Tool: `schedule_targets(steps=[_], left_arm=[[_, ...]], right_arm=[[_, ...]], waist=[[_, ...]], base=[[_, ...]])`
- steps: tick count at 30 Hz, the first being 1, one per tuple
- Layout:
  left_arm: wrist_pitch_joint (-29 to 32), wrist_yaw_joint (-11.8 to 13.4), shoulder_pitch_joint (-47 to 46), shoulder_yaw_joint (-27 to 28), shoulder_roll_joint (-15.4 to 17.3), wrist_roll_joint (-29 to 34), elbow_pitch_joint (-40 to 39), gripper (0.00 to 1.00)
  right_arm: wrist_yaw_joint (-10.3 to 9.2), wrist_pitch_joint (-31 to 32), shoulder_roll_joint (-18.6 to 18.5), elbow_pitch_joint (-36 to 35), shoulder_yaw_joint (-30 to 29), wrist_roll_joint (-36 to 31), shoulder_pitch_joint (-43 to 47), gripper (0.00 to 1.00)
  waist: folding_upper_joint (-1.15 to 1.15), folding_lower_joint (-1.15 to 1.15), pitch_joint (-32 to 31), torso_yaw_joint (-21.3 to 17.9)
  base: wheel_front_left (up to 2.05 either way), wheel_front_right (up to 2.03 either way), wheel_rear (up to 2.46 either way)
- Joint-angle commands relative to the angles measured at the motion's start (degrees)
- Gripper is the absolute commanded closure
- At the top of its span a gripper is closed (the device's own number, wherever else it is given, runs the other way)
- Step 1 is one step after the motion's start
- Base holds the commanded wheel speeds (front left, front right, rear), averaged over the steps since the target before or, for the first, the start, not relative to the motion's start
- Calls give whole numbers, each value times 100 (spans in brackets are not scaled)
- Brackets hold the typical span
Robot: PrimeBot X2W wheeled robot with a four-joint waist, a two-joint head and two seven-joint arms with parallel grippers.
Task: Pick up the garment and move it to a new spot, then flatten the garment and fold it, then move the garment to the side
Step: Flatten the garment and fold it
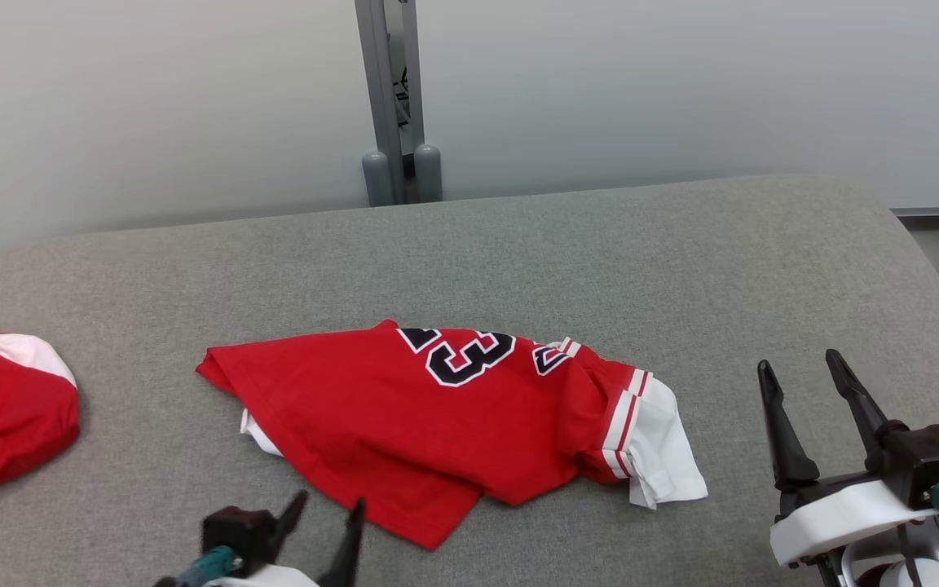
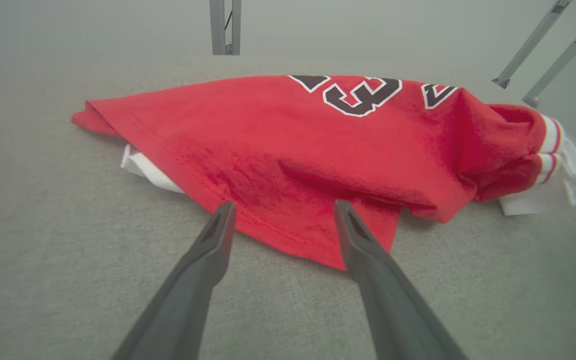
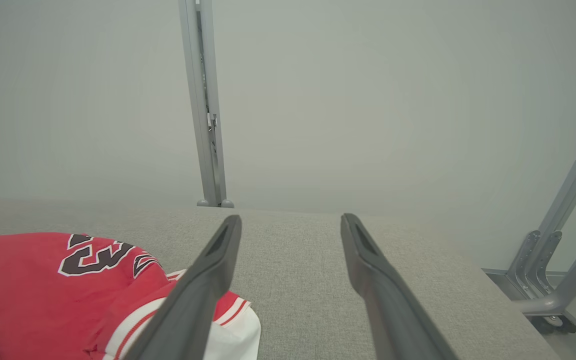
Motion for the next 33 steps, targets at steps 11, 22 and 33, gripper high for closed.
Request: schedule_targets(steps=[11, 22, 33], left_arm=[[249, -581, -474, -427, -630, -410, 1354, 0], [-242, -800, -903, -435, -1002, -526, 2302, 73], [-528, -661, -800, -247, -711, -552, 1755, 100]], right_arm=[[11, -93, -30, 105, 166, 97, -178, 0], [11, -173, -30, 160, 115, 165, -259, 0], [11, -257, -31, 209, -50, 166, -305, 0]], waist=[[0, 0, 201, -250], [0, 0, 413, -425], [0, 0, 488, -235]], base=[[0, 0, 0], [0, 0, 0], [0, 0, 0]])
